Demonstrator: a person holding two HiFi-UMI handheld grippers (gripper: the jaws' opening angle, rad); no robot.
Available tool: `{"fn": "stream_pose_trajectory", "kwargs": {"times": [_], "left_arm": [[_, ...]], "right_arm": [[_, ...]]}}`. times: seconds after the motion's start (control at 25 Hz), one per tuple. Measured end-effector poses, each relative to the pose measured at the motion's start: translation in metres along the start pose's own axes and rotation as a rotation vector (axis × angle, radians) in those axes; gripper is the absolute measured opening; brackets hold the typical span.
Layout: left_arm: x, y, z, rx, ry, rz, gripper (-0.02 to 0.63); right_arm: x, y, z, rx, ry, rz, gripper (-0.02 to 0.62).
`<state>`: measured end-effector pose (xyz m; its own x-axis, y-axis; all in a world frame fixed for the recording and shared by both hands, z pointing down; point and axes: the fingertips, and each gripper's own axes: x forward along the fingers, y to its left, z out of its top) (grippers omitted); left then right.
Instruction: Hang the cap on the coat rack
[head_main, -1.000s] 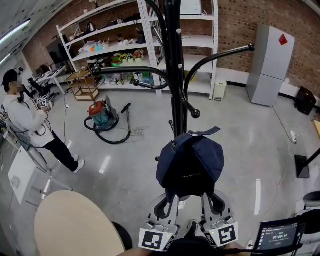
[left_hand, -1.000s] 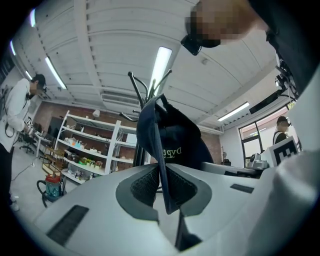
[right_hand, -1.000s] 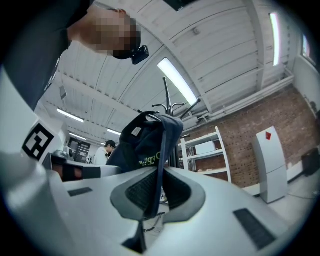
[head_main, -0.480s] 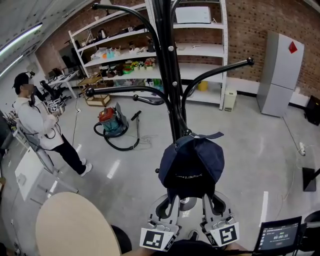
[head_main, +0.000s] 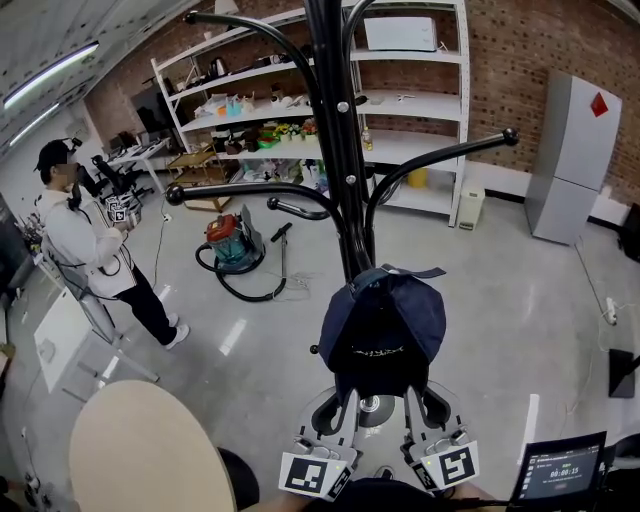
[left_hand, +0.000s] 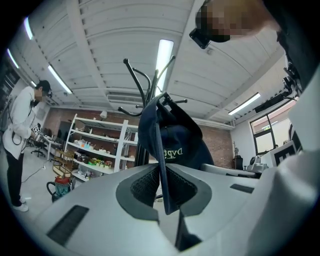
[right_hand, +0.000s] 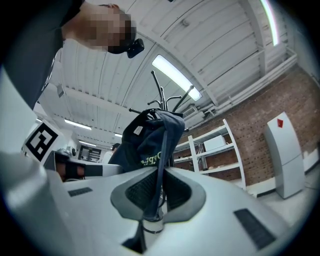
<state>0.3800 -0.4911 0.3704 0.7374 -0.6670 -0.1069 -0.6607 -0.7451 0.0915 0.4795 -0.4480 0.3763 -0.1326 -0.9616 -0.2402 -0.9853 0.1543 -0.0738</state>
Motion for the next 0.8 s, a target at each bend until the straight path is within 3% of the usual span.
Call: {"fn": "stream_pose_trajectory", "kwargs": {"times": [0.36,0.8], "left_arm": [[0.017,0.033,-0.028,-0.046,0.091,-0.018,0.037],[0.044,0.032,-0.037,-0.072,0.131,-0.083,0.036]], "right_arm": [[0.026,0.000,-0.034,0.033,0.087,-0.038,0.028],[0.035,-0.023,-0.044,0.087,0.116,-0.127,0.028]]}}
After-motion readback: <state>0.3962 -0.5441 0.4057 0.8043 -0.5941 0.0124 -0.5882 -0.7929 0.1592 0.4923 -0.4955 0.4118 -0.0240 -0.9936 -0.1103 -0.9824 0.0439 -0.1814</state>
